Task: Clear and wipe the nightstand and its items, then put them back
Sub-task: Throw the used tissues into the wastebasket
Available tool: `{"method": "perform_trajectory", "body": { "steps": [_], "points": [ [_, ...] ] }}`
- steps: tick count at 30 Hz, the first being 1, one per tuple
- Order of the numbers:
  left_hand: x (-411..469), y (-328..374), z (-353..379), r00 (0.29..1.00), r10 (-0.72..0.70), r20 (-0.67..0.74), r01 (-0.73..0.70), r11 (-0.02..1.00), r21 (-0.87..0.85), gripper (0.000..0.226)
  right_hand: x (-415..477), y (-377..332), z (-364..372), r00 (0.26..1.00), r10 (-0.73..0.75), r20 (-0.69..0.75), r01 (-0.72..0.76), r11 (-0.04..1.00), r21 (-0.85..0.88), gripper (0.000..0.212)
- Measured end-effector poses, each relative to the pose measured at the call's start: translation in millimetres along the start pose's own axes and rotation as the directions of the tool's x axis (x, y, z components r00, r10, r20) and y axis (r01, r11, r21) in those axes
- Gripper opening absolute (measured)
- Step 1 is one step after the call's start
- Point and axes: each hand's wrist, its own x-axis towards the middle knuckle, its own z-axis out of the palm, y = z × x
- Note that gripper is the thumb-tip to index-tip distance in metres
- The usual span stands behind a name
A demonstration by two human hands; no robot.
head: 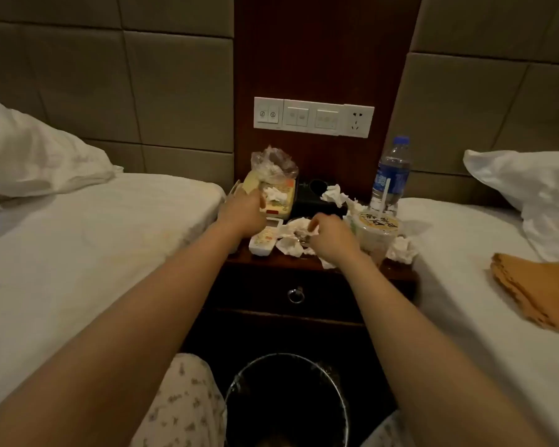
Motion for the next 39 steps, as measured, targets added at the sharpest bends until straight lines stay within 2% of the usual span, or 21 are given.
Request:
{"method": "perform_trajectory", "body": {
  "steps": [2,4,10,15,19,24,26,29,31,33,35,37,39],
  "points": [
    [-3.3,4.2,6.7,1.0,-0.015,-0.02,0.018,0.98,0.196,0.047,-7.9,7.8,8.1,0.999,0.044,0.024,-0.037,0.975,-0.218,0.037],
    [-4.0,4.8,14.4,0.999,-0.005,-0.042,0.017,0.96,0.281,0.053,-13.6,19.0,20.0,0.995,0.081,0.052,-0.062,0.953,-0.297,0.044],
    [12.0,-3.8,27.0,0.99,-0.129,0.049,0.117,0.972,0.205,0.062,-2.5,28.5,40.2,0.996,0.069,-0.064,-0.083,0.965,-0.248,0.047],
    [31.4,-17.0,36.7,0.992,-0.106,0.07,0.084,0.962,0.26,0.055,9.4,34.9,49.3,0.992,0.012,-0.126,-0.046,0.961,-0.273,0.038],
    [36.8,-22.5,45.8,0.99,-0.056,0.129,0.036,0.988,0.148,0.038,8.9,43.3,50.8,0.968,-0.037,-0.247,-0.003,0.987,-0.159,0.024],
    [23.1,-27.0,51.7,0.99,-0.048,-0.134,0.03,0.99,-0.135,0.031,-5.8,44.7,43.3,0.877,-0.01,-0.481,0.059,0.994,0.087,0.013],
    [14.0,-23.5,46.1,0.982,-0.031,-0.185,-0.022,0.96,-0.28,0.026,-9.3,43.8,40.9,0.863,0.022,-0.504,0.073,0.983,0.169,0.01],
    [-11.4,-7.3,40.1,0.948,0.079,-0.31,-0.214,0.877,-0.43,0.018,-15.2,41.3,40.5,0.862,0.071,-0.501,0.099,0.947,0.305,0.009],
    [-32.0,2.9,42.5,0.941,0.104,-0.324,-0.265,0.819,-0.509,0.014,-21.5,40.7,41.0,0.862,0.093,-0.498,0.119,0.919,0.376,0.009],
    [-50.4,8.2,48.9,0.962,0.187,-0.199,-0.268,0.778,-0.568,0.015,-29.4,40.9,39.7,0.882,0.118,-0.456,0.117,0.882,0.456,0.01],
    [-65.2,8.0,58.7,0.937,0.337,0.088,-0.228,0.783,-0.579,0.015,-36.2,42.6,38.4,0.908,0.154,-0.389,0.086,0.84,0.535,0.011],
    [-76.3,6.1,72.7,0.808,0.439,0.393,-0.238,0.853,-0.464,0.016,-41.5,45.3,39.7,0.914,0.202,-0.351,0.046,0.809,0.586,0.011],
    [-84.6,4.7,90.9,0.696,0.424,0.579,-0.264,0.901,-0.343,0.022,-46.3,48.2,43.7,0.906,0.26,-0.334,0.005,0.783,0.622,0.011]
  ]
}}
